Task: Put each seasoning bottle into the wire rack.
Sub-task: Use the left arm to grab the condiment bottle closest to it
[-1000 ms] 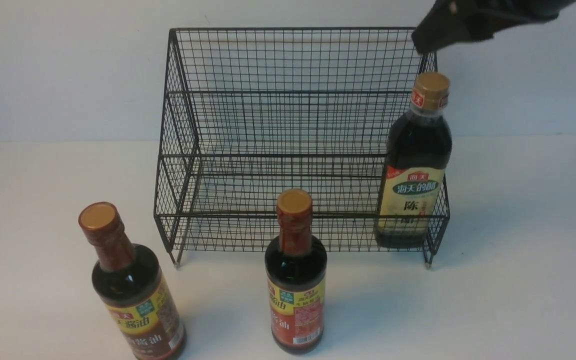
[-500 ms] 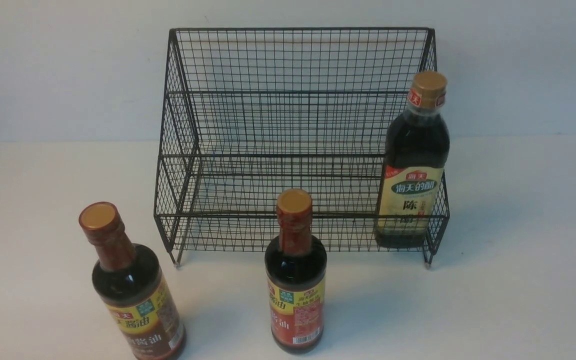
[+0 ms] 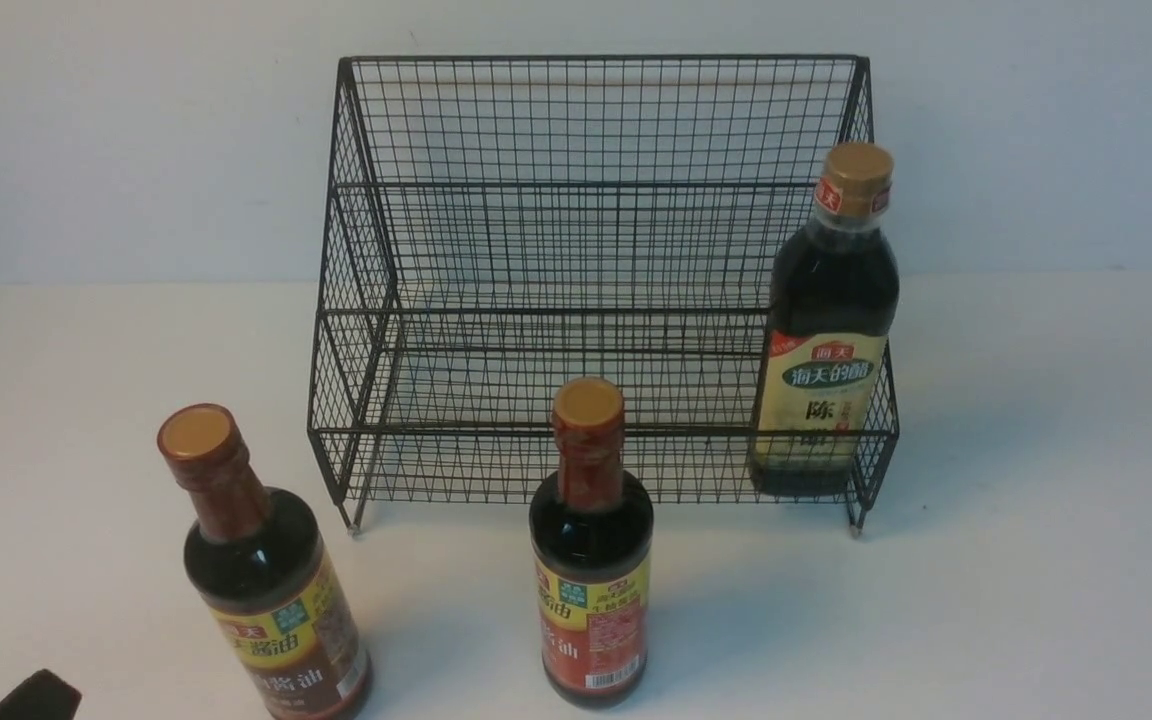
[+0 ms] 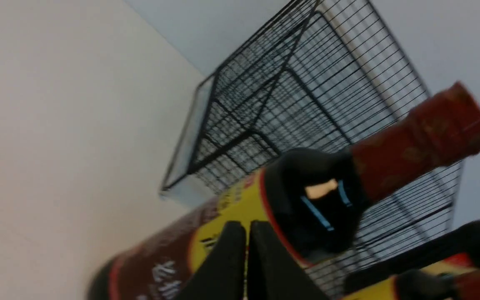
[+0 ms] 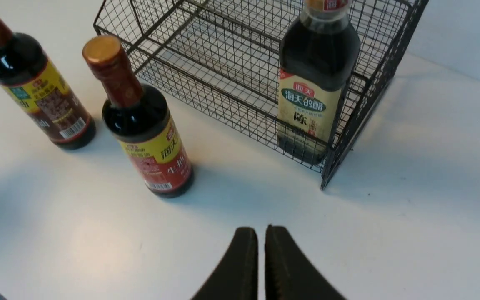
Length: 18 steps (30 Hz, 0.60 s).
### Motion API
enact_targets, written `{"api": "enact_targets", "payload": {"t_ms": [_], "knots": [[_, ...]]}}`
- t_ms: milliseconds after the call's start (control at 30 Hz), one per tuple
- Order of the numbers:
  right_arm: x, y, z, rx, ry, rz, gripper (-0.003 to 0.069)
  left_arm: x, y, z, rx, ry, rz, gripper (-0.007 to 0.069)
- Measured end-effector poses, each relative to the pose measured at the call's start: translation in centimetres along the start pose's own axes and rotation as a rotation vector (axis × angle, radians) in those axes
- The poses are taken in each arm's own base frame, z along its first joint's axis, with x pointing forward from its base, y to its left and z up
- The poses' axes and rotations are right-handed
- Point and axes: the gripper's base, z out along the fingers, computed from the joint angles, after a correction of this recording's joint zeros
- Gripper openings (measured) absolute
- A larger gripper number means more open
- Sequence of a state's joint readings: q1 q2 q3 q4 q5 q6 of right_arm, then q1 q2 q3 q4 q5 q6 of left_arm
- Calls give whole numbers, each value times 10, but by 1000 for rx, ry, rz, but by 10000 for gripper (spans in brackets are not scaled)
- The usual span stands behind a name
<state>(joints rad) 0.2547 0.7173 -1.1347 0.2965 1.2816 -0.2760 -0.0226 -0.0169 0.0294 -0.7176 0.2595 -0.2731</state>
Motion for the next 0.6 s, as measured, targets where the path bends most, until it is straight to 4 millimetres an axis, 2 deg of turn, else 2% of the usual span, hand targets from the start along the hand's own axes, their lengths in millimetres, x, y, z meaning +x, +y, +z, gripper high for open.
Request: {"api": "enact_targets", "payload": {"t_ms": [100,233,333,367,400,500,533,567,600], "knots": [[17,5,-8,8,-24,-7,5,-2,-3,0,28,-17,-24,-5],[26,8,-15,25,-74,-16,3,-10,-27,-8,93,15,133,-5],[31,9,-23,42,-114,-27,2,-28,-70,-27,209,-1,378,-5],[32,10,-26,47,-131,-30,2,-37,-94,-36,254,8,502,-2],[32,10,-26,48,-135,-30,2,-41,-104,-37,263,27,540,0],[31,10,-26,50,-144,-30,2,-53,-128,-25,250,144,672,52],[31,10,-26,51,-145,-30,2,-54,-129,-22,246,161,694,69],[31,10,-26,51,-145,-30,2,-58,-133,-7,219,223,747,120],[31,10,-26,51,-145,-30,2,-58,-133,-3,213,238,761,145]]}}
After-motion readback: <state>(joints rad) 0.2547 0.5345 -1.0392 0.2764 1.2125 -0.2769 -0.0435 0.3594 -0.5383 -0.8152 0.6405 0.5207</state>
